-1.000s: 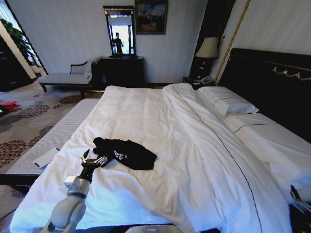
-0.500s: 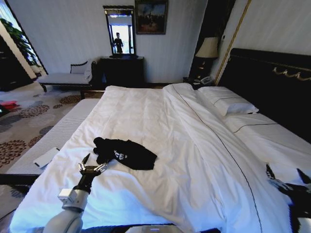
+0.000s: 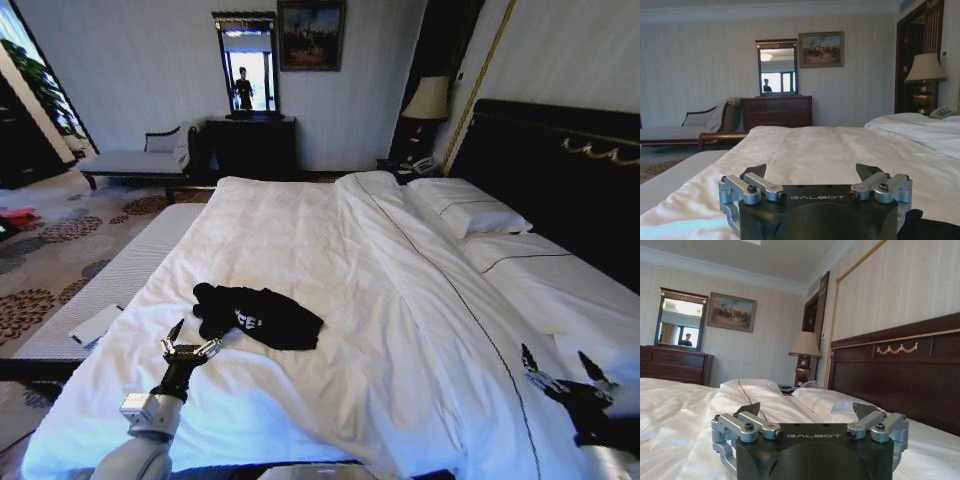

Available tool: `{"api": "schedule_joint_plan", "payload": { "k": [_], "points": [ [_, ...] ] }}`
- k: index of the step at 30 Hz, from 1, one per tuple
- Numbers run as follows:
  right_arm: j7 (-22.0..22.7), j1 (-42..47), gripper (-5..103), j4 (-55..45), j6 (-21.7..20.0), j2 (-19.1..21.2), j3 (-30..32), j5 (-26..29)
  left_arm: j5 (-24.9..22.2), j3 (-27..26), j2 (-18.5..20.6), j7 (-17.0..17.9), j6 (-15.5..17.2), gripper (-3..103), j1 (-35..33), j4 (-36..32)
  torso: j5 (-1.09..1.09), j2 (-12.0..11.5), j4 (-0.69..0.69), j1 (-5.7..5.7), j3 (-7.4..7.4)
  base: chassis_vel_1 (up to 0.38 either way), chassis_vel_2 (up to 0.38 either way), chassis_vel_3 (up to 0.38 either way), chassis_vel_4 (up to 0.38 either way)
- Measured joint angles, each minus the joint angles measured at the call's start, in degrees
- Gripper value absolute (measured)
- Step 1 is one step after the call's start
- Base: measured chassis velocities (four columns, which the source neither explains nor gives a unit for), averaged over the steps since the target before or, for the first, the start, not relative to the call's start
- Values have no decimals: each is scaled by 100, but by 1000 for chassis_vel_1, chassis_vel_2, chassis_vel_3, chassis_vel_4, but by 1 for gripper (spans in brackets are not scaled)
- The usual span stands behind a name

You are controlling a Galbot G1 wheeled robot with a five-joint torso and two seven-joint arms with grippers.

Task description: Fold the clothes on the bed.

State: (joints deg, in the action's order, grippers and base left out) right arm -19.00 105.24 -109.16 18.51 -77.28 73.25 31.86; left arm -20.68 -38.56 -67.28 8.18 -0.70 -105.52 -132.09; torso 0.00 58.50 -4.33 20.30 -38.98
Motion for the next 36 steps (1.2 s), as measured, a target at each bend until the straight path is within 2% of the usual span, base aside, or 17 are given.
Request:
{"api": "schedule_joint_plan", "payload": {
  "k": [10,36],
  "points": [
    [-7,-40,100,48,66,-41,14,-121,5,-27,75,20,8,100,-59,-39,-2,0,1,0,0,139,146,-144,-152],
    [-5,-8,100,62,177,-108,5,-237,120,70,-110,17,-15,100,-118,-28,0,0,1,0,0,136,131,-137,-129]
  ]
}}
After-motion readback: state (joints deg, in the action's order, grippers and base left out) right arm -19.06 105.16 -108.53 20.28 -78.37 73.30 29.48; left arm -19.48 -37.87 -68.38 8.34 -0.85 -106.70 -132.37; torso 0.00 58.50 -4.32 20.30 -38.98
